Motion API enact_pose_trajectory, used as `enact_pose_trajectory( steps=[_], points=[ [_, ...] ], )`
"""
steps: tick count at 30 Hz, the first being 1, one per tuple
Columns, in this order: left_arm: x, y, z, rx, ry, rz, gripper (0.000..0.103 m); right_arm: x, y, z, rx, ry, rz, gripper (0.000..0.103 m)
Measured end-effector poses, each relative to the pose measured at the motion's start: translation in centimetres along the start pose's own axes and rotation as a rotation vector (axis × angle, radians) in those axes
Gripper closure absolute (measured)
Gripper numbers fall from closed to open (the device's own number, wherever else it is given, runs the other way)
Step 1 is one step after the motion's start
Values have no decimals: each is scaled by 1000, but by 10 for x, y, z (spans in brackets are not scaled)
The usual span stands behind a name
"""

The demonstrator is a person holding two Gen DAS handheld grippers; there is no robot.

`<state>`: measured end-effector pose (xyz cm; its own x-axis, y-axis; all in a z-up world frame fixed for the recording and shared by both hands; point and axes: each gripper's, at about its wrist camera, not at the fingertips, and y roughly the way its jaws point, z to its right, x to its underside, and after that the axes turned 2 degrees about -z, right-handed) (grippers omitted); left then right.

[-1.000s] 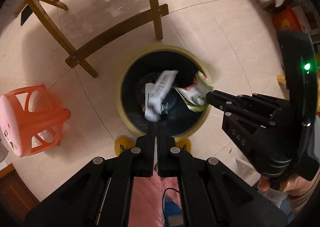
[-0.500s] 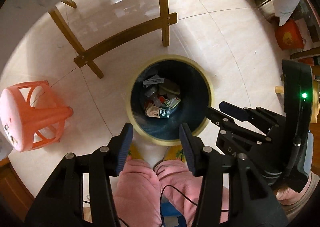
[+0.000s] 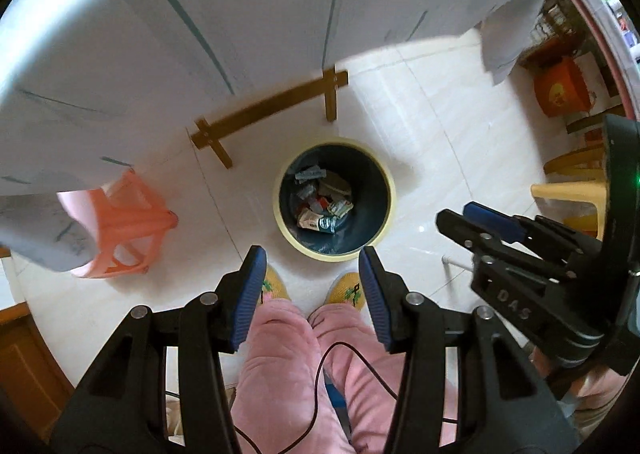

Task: Collect trash
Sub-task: 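Raise both empty tools back over the table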

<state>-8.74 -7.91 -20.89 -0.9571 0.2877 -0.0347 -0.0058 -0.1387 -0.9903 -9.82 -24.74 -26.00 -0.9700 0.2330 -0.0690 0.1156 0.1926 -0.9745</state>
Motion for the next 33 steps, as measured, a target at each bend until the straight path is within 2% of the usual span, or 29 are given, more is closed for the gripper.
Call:
enact_pose_trajectory(
  steps=[6,12,16,22,26,30,33],
  points=[
    [4,-80,1,-18,-19,85,58,1,-97,-22,-15,-78,100,73],
    [9,-150,-2,-94,-25,187,58,-3,-178,-37,-33,-138,226,73],
    [8,-189,-9,-147,-64,252,57,-8,-223,-44,-48,-174,304,70],
    [3,-227,-30,-184,-151,345,57,-22,-262,-57,-78,-240,357,69],
    [-5,-250,-50,-200,-201,403,57,-44,-277,-69,-103,-283,380,69],
    [-17,-268,-72,-211,-255,444,56,-73,-284,-95,-129,-327,406,69],
    [-33,-278,-94,-205,-299,476,48,-105,-283,-120,-153,-360,421,68]
  ],
)
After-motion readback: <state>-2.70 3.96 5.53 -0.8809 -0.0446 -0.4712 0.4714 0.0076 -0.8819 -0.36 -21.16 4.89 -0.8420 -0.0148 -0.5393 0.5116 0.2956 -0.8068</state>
